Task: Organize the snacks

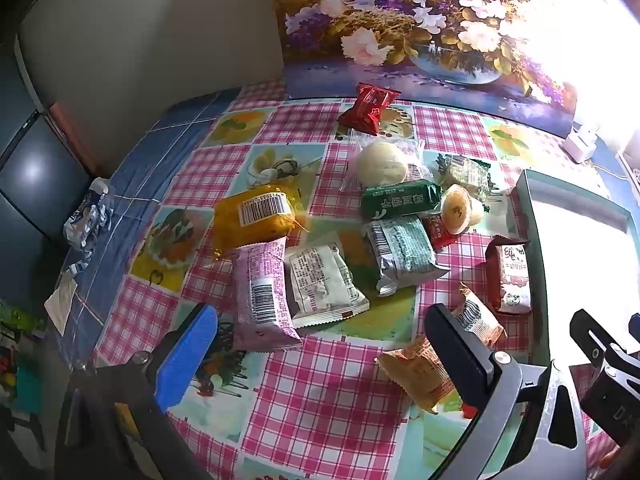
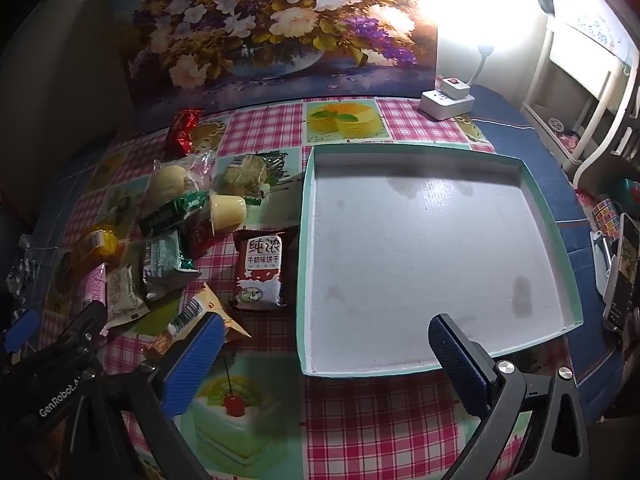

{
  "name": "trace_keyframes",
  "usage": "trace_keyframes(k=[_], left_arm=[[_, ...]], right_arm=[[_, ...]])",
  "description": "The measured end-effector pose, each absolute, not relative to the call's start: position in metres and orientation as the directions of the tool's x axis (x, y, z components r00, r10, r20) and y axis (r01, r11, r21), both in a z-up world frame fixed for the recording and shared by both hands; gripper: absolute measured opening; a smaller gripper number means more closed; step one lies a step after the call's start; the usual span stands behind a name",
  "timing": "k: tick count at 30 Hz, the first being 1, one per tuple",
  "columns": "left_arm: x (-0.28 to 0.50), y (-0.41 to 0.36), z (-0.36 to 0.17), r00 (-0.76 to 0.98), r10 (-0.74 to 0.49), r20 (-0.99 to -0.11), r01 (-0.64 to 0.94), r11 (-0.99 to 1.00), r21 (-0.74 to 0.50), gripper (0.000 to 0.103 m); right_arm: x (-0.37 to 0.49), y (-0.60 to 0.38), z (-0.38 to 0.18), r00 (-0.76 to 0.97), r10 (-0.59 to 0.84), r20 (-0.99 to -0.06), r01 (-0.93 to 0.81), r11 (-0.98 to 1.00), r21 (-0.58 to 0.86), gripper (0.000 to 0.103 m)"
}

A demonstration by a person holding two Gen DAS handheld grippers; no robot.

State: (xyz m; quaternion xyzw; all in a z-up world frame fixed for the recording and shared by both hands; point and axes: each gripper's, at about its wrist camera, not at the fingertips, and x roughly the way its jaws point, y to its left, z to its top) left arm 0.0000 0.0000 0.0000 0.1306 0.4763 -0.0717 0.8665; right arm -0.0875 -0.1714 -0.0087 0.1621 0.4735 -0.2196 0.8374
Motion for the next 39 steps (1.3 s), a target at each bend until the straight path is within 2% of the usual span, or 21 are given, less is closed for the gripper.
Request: trace_keyframes(k=[39], left_arm=[[0.001,0.0033,-0.0034,0.495,-0.001,-0.869,0.249,0.958,0.14,0.103]], right_arm=[[-0.0868,-0.1691,-0.0092,0.454,-0.212,-0.865,0.512,0.857,0.058,0.103]])
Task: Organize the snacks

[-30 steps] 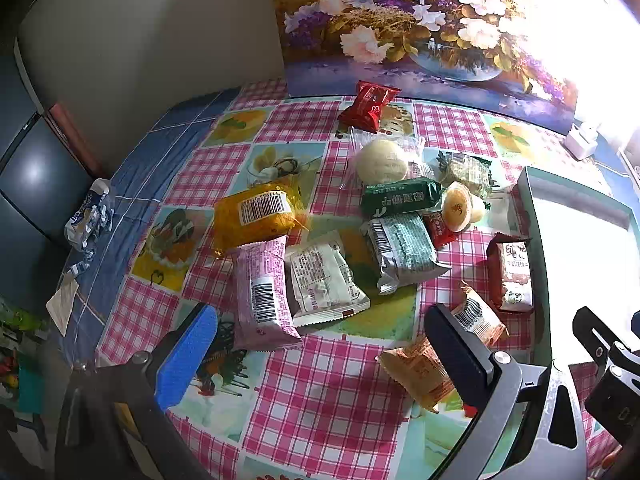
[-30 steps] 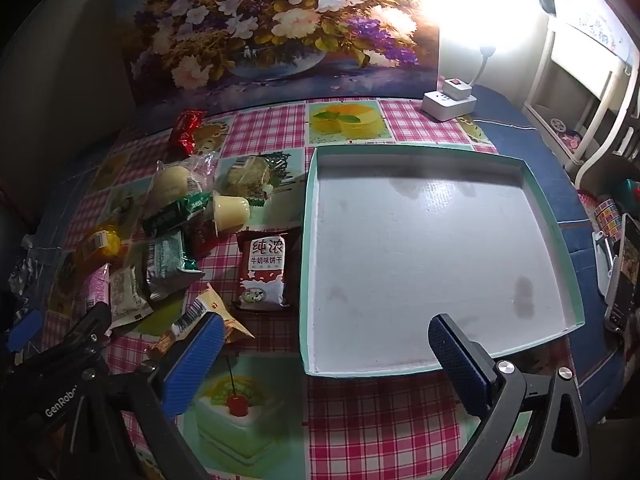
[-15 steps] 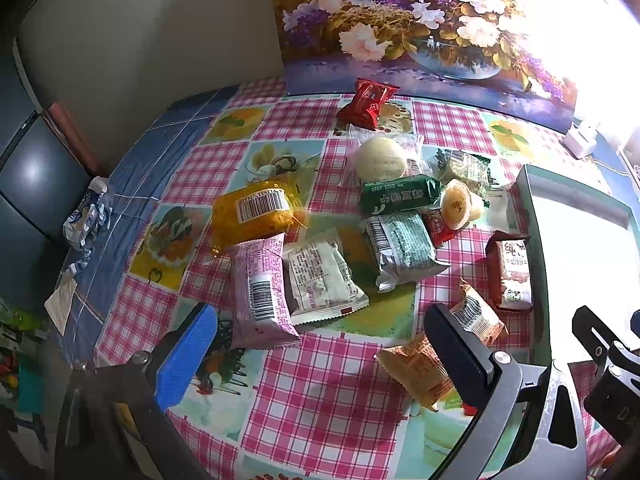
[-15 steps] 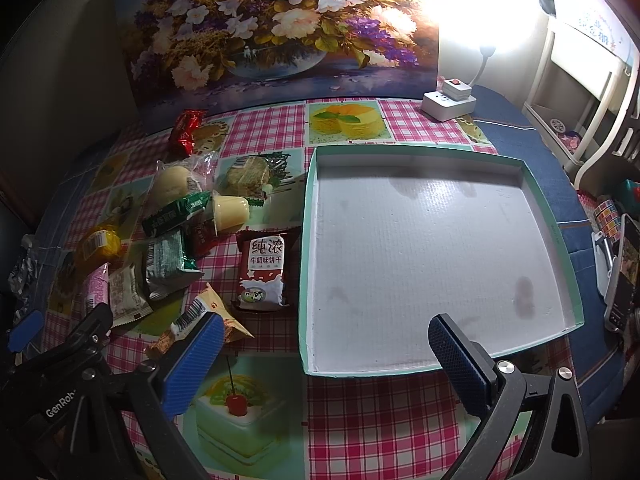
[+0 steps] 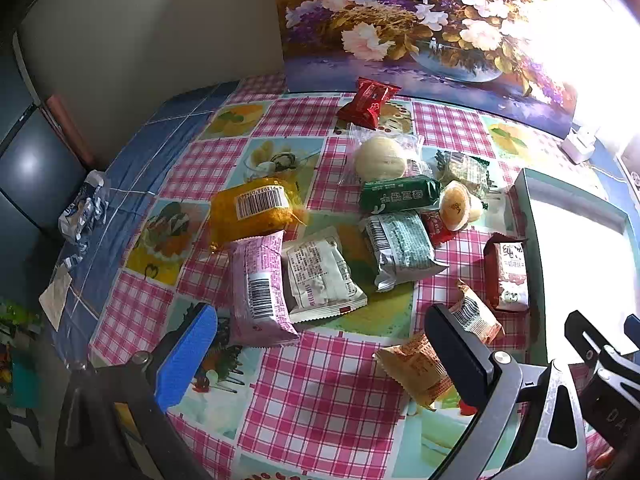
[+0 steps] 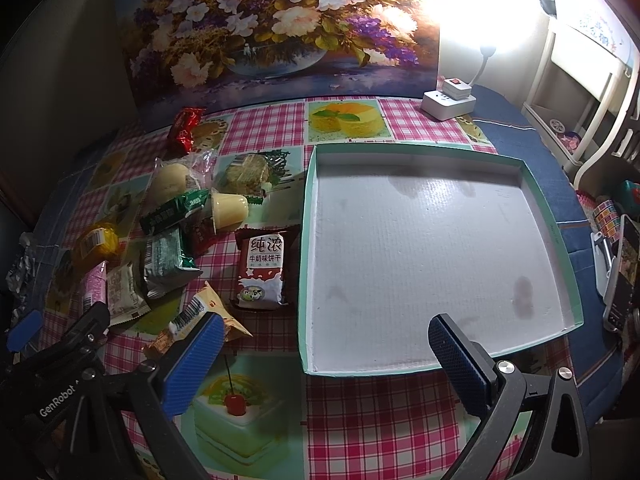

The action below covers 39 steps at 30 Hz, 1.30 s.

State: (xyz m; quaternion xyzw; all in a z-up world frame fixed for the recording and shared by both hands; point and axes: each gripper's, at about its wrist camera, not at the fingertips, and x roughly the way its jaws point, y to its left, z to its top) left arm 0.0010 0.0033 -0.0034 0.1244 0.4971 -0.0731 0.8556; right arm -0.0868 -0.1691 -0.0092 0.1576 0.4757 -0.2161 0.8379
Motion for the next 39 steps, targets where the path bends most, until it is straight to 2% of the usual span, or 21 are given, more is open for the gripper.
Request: trace_keyframes(k=[10,17,23,27,39], left_arm=[[0.007,0.021,-0.001,0.51,-0.025,-0.86,0.207,0.974,0.095,0.103],[0.026,0.072,-0.009,0.509,0.038,-0.86,0.059,0.995,0.078,0.103],[0.036,0.103,-0.024,0.446,0.018,-0.895,-0.018,1.0,0.012,0.103],[0.048,0.104,-0.042,0.383,-0.033,-0.923,-0.027,0.999,-0.047,0.103],[0.074,0.087,-0.067,0.365,0.005,-0.931,0.028,0.999,0.016,0.102]], right_arm=[[-0.082,-0.165,-0.011,0.448,-0.201,-0.871,0.498,0.865,0.057,0.103],[-0.064,-0.153,-0.022,0.469,-0.061,-0.881,0.445,0.878,0.176,0.103],[-0.041,-0.138,-0.04,0.444,0.043,-0.895,0.432,0.865,0.256,0.103],[-0.032,-0.134,-0.055,0.418,0.112,-0.901,0.449,0.837,0.312,0.103],[-0.005,-0.113,-0.086,0.319,0.148,-0.936,0.475,0.83,0.293,0.103]])
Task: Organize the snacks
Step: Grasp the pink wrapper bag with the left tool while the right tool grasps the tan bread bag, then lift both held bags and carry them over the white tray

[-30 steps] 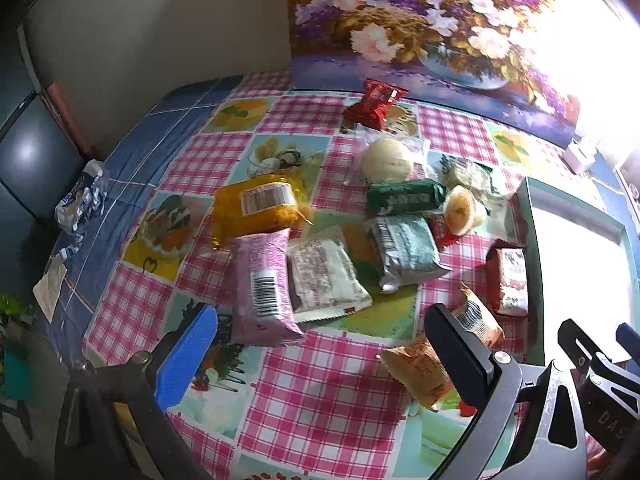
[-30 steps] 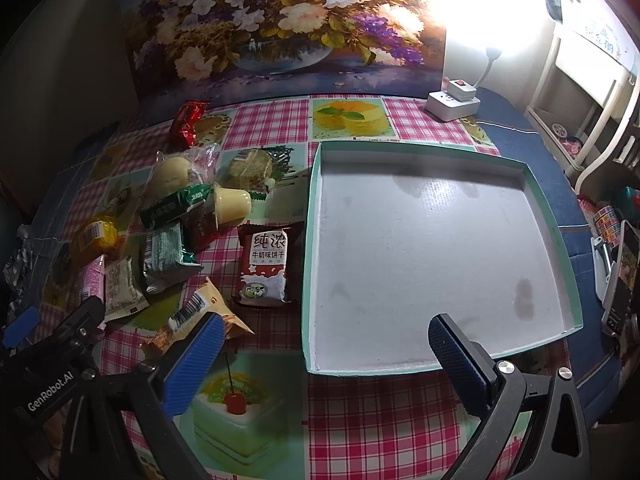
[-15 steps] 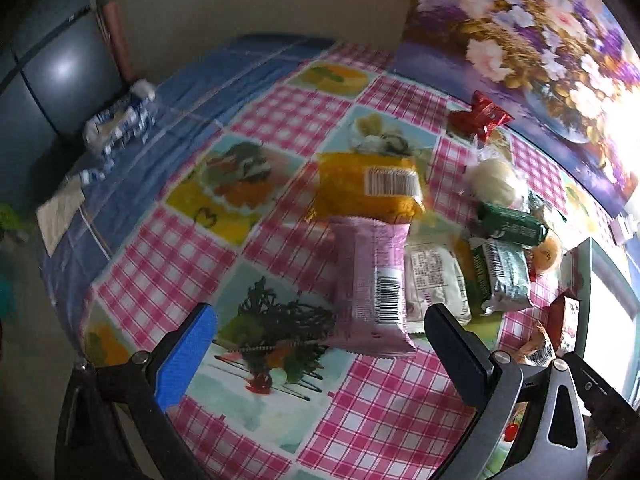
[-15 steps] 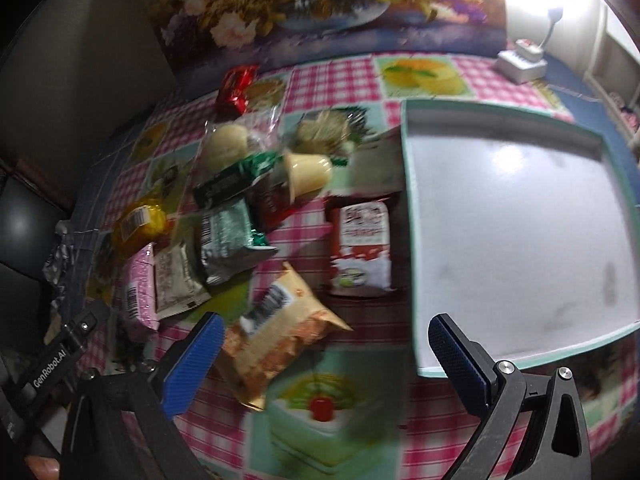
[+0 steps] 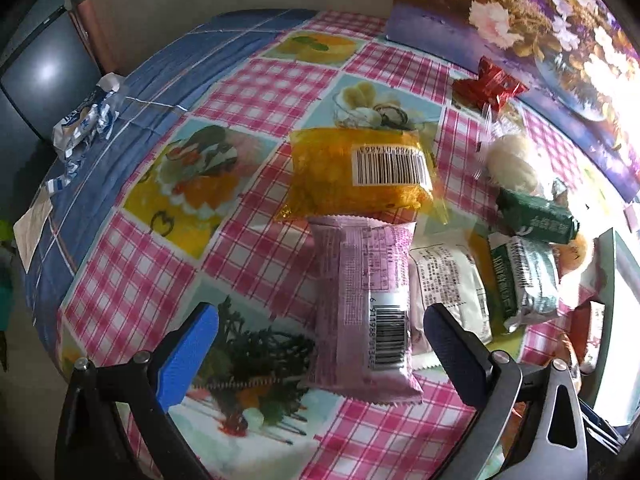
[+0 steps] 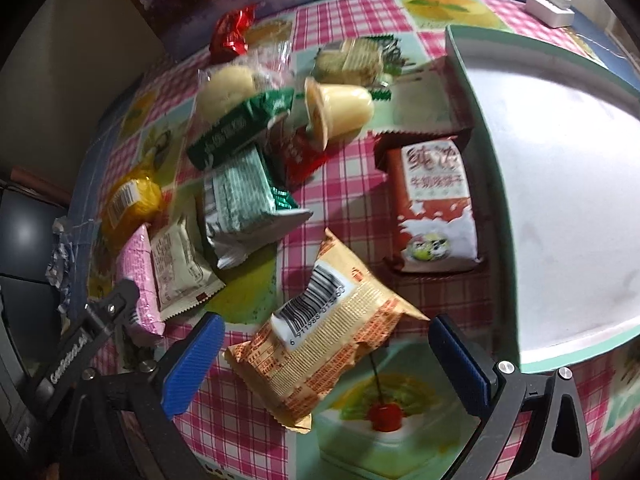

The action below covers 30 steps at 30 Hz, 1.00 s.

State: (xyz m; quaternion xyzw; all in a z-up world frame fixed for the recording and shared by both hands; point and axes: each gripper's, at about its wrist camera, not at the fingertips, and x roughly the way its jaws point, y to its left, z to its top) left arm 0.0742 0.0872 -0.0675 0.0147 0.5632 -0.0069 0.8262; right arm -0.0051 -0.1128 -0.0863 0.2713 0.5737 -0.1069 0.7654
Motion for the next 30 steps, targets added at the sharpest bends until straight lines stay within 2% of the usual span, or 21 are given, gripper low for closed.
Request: trace_keyframes(k=[1,3,7,9,11,13,15,17,23,30], left_arm=[[0.075,0.086,-0.07,0.362,0.005,-0.932,0.03,0.999,0.017,0.101],[0.076,0.085,-0.072,0.355,0.004,-0.935,0.034,0.999,0.017,0.087],[0.077,0.081,-0.075,0.349,-0.01,-0.937,0.046,0.999,0.007,0.072],[0.077,0.079,-0.075,0.351,-0.02,-0.936,0.057,0.998,0.0,0.054],[0.076,0.078,-0.075,0.352,-0.026,-0.936,0.063,0.998,-0.004,0.046],[0.073,0.079,-0.072,0.354,-0.018,-0.935,0.066,0.998,0.006,0.044],[0.073,0.08,-0.071,0.355,-0.017,-0.935,0.063,0.998,0.005,0.041],[0.072,0.081,-0.069,0.356,-0.022,-0.934,0.064,0.998,0.001,0.041],[0.066,0.078,-0.058,0.377,-0.025,-0.926,0.072,0.997,0.002,0.04],[0.058,0.072,-0.028,0.429,-0.016,-0.903,0.082,0.996,0.021,0.04]], right_arm=[[-0.004,-0.112,-0.088,0.314,0.145,-0.938,0.477,0.83,0.288,0.103],[-0.002,-0.11,-0.09,0.307,0.141,-0.941,0.481,0.83,0.281,0.1],[0.002,-0.109,-0.09,0.304,0.118,-0.945,0.478,0.839,0.258,0.087],[0.002,-0.108,-0.09,0.304,0.117,-0.945,0.479,0.839,0.258,0.084],[0.004,-0.108,-0.089,0.307,0.122,-0.944,0.476,0.839,0.263,0.075],[0.002,-0.11,-0.086,0.312,0.125,-0.942,0.47,0.841,0.267,0.061],[0.001,-0.11,-0.086,0.314,0.129,-0.941,0.47,0.84,0.272,0.057],[0.001,-0.111,-0.085,0.317,0.126,-0.94,0.475,0.837,0.272,0.049],[0.0,-0.112,-0.084,0.326,0.145,-0.934,0.472,0.831,0.294,0.042],[-0.008,-0.121,-0.064,0.382,0.143,-0.913,0.479,0.814,0.328,0.042]])
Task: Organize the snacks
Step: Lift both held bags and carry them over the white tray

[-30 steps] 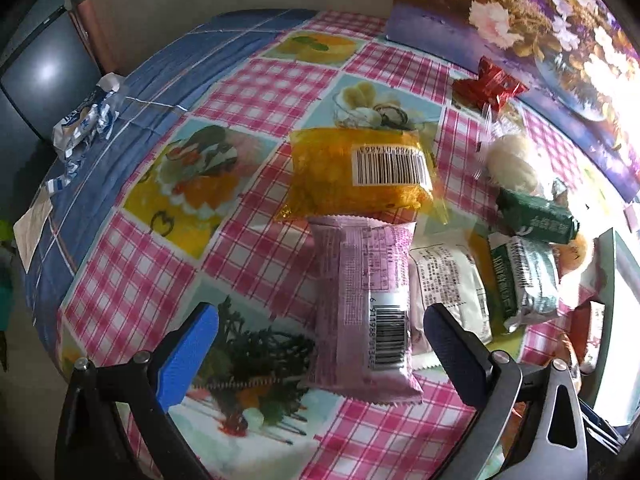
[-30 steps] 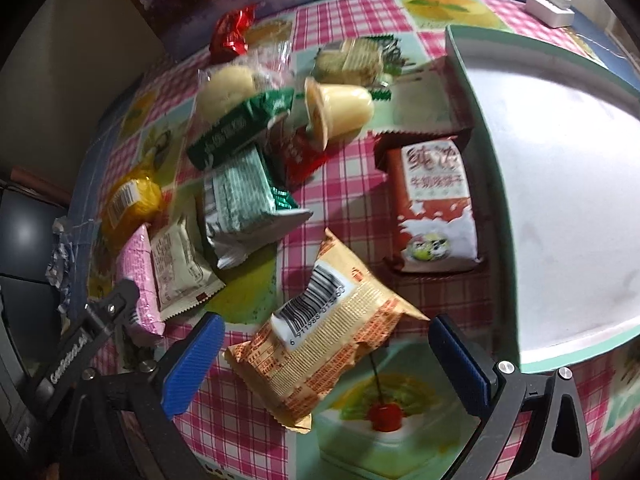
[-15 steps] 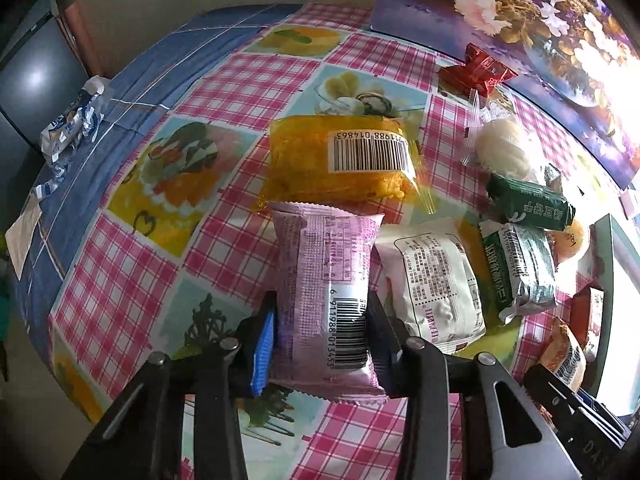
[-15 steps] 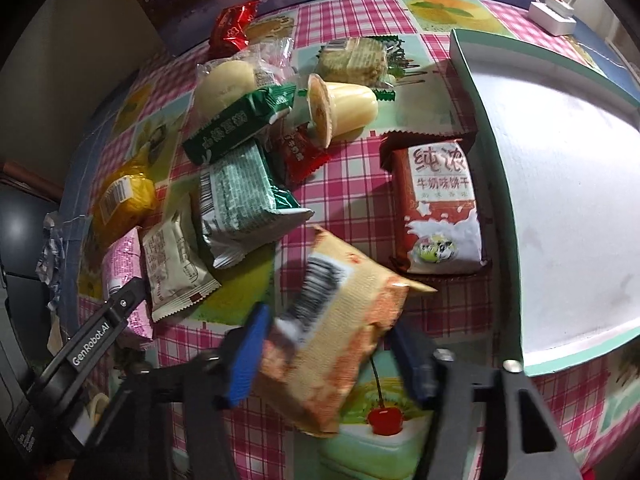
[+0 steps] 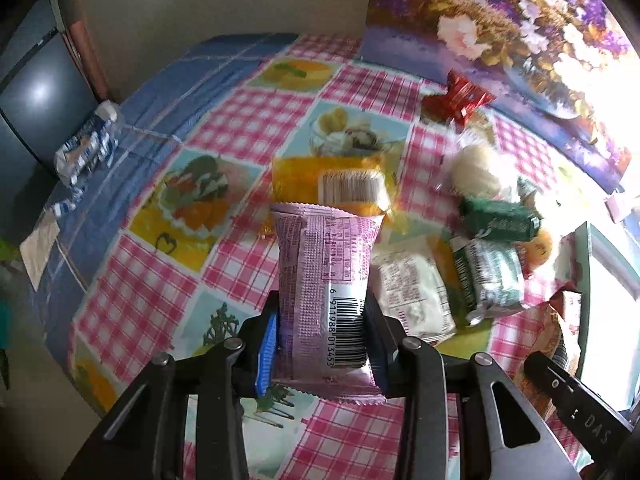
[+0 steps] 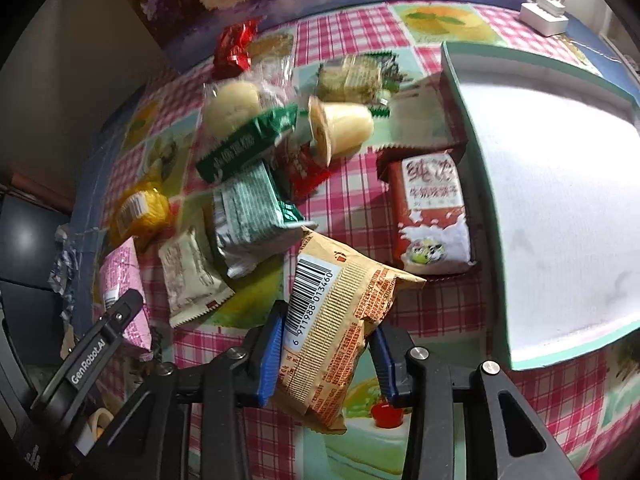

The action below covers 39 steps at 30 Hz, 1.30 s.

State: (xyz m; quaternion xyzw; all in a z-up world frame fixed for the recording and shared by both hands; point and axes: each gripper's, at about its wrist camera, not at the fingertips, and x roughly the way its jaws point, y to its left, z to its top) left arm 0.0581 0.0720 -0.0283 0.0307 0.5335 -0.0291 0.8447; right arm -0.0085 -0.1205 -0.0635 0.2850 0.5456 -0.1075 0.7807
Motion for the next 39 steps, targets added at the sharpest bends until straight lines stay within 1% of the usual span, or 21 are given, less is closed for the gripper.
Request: trace_keyframes(k=[5,11,20,30,39], left_arm=[[0.054,0.055,0.0,0.463,-0.046,-0.885,0.119,0.993,0.011,0.04],[0.05,0.017,0.021,0.477,-0.074,-0.876,0.192,0.981,0.021,0.04],[0.048,-0.051,0.041,0.467,-0.133,-0.874,0.296,0.955,0.013,0.04],[0.043,-0.133,0.045,0.436,-0.192,-0.879,0.414,0.91,0.006,0.04],[0.039,-0.192,0.028,0.382,-0.215,-0.899,0.497,0.868,0.004,0.04]], right_arm=[[-0.017,-0.132,-0.039,0.448,0.098,-0.888,0.482,0.811,0.333,0.042],[-0.028,-0.156,-0.011,0.502,-0.013,-0.865,0.52,0.803,0.29,0.042],[-0.038,-0.206,0.006,0.51,-0.127,-0.851,0.611,0.749,0.255,0.042],[-0.05,-0.275,0.01,0.475,-0.214,-0.854,0.714,0.661,0.232,0.042],[-0.07,-0.332,0.009,0.428,-0.271,-0.862,0.801,0.555,0.223,0.042]])
